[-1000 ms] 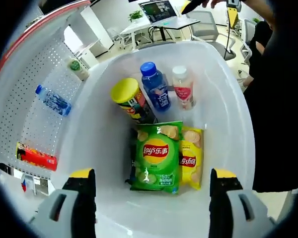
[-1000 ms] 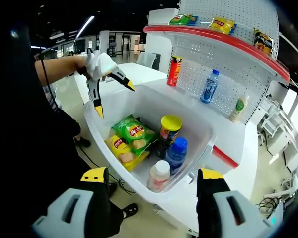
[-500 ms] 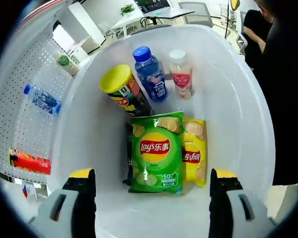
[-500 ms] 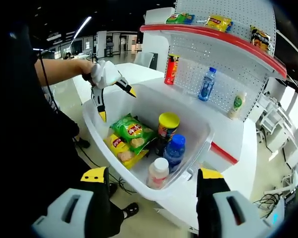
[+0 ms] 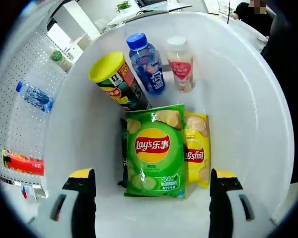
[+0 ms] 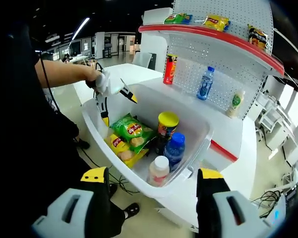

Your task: Place the items from the shopping basket onto the snack and drink counter

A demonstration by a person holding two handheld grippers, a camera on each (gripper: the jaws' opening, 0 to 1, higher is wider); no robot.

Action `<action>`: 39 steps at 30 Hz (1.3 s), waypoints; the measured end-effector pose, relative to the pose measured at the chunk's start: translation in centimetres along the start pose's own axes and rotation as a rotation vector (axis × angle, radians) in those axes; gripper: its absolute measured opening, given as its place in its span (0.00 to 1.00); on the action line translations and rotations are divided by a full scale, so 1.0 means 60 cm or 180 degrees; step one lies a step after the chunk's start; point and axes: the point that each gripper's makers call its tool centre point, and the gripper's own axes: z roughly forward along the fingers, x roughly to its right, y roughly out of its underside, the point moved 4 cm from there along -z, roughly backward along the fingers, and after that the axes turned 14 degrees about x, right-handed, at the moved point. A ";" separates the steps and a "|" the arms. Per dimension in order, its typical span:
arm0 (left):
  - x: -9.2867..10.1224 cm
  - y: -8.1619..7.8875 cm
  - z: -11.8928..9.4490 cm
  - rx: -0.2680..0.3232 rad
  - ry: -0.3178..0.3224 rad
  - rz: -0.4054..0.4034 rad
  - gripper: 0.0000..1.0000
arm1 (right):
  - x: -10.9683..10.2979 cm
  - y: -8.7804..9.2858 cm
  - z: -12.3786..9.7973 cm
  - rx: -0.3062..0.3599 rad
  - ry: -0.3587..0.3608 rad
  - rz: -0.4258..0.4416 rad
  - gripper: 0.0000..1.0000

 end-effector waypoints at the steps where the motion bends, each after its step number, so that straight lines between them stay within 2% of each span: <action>1: -0.001 0.004 0.002 -0.0018 -0.0011 -0.0037 0.95 | 0.000 0.001 0.000 0.0004 0.0004 0.0009 0.70; 6: -0.007 0.008 0.010 0.0048 -0.0013 -0.0241 0.95 | -0.002 0.005 0.001 -0.0016 0.0004 0.0020 0.70; 9: -0.007 0.008 0.018 0.0074 -0.0012 -0.0190 0.95 | -0.004 0.005 0.001 -0.0012 -0.0007 0.0033 0.70; 13: -0.002 -0.003 0.030 0.0199 0.0080 -0.0204 0.95 | -0.002 0.008 -0.001 -0.0035 0.0016 0.0039 0.70; 18: 0.002 0.008 0.054 0.0022 0.0160 0.0008 0.95 | 0.001 0.002 -0.008 -0.0033 0.0024 -0.0033 0.69; 21: 0.004 0.008 0.067 0.0008 0.0209 0.0064 0.95 | 0.007 -0.007 -0.015 0.0022 0.0081 -0.0029 0.70; 30: -0.002 0.018 0.096 -0.0053 0.0238 0.0002 0.95 | 0.010 0.004 -0.025 0.0003 0.0161 0.0032 0.69; 33: 0.007 0.020 0.104 -0.0027 0.0351 -0.0082 0.95 | 0.010 0.007 -0.028 -0.0009 0.0182 0.0032 0.69; 37: -0.003 0.027 0.115 -0.0071 0.0253 -0.0068 0.95 | 0.013 0.010 -0.033 -0.0009 0.0234 0.0056 0.69; 39: -0.001 0.028 0.118 -0.0080 0.0299 -0.0100 0.95 | 0.013 0.012 -0.034 -0.0017 0.0244 0.0067 0.69</action>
